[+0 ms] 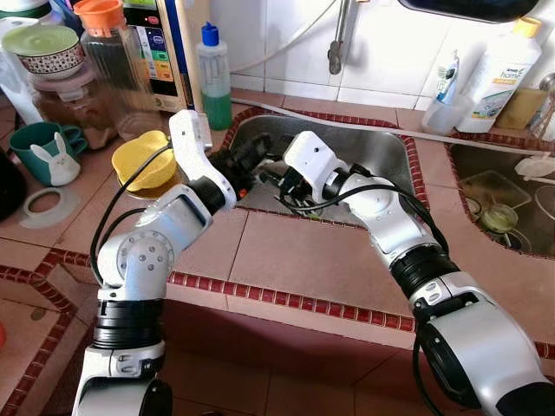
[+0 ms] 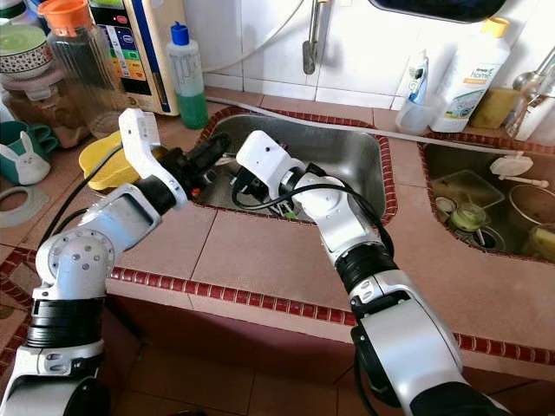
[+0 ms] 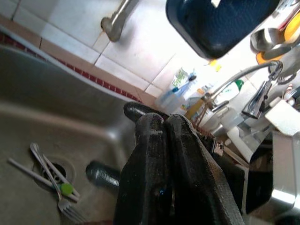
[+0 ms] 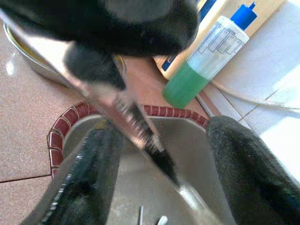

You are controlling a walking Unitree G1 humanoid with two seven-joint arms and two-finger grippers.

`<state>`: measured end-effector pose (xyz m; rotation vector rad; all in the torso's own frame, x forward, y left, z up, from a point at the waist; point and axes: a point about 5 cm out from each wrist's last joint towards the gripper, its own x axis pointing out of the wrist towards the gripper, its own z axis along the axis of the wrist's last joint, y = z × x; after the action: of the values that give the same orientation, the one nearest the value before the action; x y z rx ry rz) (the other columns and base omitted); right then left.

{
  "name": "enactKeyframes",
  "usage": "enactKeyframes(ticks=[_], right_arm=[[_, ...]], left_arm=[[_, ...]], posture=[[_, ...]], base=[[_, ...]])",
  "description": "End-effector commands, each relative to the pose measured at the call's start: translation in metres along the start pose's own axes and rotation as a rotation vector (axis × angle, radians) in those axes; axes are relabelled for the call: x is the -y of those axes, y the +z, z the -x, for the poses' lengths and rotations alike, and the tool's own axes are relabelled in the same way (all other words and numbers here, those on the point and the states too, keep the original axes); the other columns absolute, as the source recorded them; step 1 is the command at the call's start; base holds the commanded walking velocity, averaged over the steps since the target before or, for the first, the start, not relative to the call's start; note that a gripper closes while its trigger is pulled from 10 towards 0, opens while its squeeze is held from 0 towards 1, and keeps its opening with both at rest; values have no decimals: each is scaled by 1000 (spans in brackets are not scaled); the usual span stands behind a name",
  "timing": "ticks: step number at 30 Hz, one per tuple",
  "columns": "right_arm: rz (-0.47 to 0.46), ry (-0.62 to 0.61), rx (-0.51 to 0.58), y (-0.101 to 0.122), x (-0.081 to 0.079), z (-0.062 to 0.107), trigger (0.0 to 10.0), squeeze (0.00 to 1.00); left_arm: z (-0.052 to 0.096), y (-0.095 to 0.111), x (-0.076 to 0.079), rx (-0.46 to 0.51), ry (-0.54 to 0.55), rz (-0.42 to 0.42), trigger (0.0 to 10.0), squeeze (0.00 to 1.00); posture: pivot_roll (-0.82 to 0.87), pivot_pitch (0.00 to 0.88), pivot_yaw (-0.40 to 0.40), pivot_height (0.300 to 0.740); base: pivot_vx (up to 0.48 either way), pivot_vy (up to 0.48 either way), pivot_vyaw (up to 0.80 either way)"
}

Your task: Kitchen organization

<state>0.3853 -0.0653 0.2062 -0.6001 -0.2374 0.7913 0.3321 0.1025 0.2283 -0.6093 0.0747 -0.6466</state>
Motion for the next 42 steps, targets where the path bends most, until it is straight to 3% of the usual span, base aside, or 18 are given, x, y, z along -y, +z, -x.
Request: enactKeyframes(ticks=[1,5,7,9,10,11,12,13,14,25,27,28,42], right_arm=[[17,-17,5,2,5,-1,0,0],[20,-34,-9,0,8,0,0,0],[27,-44,-29,-3,10,2,0,0],[25,-43,-37,-4,10,3,0,0],[29,-43,-40,-5,11,3,0,0],[32,-45,-46,-7,11,4,0,0],[33,-44,-50,-8,12,5,0,0],[34,-43,-53,-9,12,6,0,0],[33,-45,-56,-9,13,6,0,0],[28,-58,-54,-8,13,4,0,0],[26,-60,-53,-8,13,3,0,0],[25,-61,-53,-8,13,3,0,0],[26,-78,-51,-8,15,3,0,0]], left_arm=[[0,0,6,-6,-23,-14,3608,0],[0,0,6,-8,-22,-13,4118,0],[1,0,5,-9,-19,-17,3294,0],[2,0,4,-8,-15,-15,4314,0],[2,0,3,-11,-13,-17,4314,0],[3,0,2,-14,-8,-22,5294,0],[4,1,1,-16,-3,-27,7255,0],[4,1,1,-18,0,-30,7255,0],[5,2,0,-18,2,-31,9765,0],[1,-1,5,-21,-26,-18,10000,0],[1,-1,5,-20,-27,-19,10000,882],[1,-1,5,-19,-27,-17,10000,1000],[0,2,-1,12,13,-44,10000,1000]], posture=[[64,119,10,740],[63,117,9,740],[64,118,10,740],[63,117,9,740],[64,118,9,740],[65,117,9,740],[65,117,9,740],[66,117,9,740],[66,117,9,740],[60,113,13,740],[58,112,13,740],[58,112,12,740],[61,116,14,740]], base=[[0,0,0],[0,0,0],[0,0,0],[0,0,0],[0,0,0],[0,0,0],[0,0,0],[0,0,0],[0,0,0],[0,0,0],[0,0,0],[0,0,0],[0,0,0]])
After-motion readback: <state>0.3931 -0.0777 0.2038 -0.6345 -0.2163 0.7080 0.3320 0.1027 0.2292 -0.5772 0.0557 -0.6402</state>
